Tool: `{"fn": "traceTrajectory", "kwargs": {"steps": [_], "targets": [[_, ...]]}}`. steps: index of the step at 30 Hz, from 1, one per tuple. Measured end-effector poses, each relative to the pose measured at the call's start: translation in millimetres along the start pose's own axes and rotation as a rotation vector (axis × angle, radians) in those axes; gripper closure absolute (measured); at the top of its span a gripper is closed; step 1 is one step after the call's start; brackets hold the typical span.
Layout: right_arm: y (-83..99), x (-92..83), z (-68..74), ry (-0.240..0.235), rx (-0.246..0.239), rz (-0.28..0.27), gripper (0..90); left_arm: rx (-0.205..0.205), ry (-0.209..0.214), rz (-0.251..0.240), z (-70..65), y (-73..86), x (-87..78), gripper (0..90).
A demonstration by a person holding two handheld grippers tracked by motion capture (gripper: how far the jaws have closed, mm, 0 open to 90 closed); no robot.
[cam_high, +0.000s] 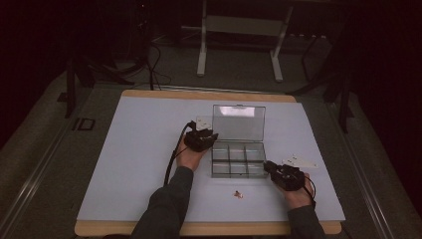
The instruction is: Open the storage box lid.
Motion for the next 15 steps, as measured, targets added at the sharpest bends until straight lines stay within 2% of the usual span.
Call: {"fn": "traceTrajectory", "kwargs": {"steps": [2,10,15], "targets": [[0.0,0.0,0.0,-0.001,0.001,0.000,77.6,-0.018,0.011,-0.002,1.3,0.6,0.3,70.0],[0.1,-0.1,0.1,0.001,0.000,0.000,77.7,-0.026,0.005,0.002,3.5,1.5,0.7,67.9],[0.1,-0.1,0.1,0.000,0.001,-0.001,77.7,-0.015,0.009,0.006,2.9,3.1,3.2,69.0]]}}
Point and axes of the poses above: each handheld gripper's, and its own axes: x roughly forward along the jaws, y roughly out of its underside, z roughly to its left, the point moved 3 cm from there along x, roughly forward along the jaws, and after that the axes turned 8 degrees about x, right-handed, at the moved point
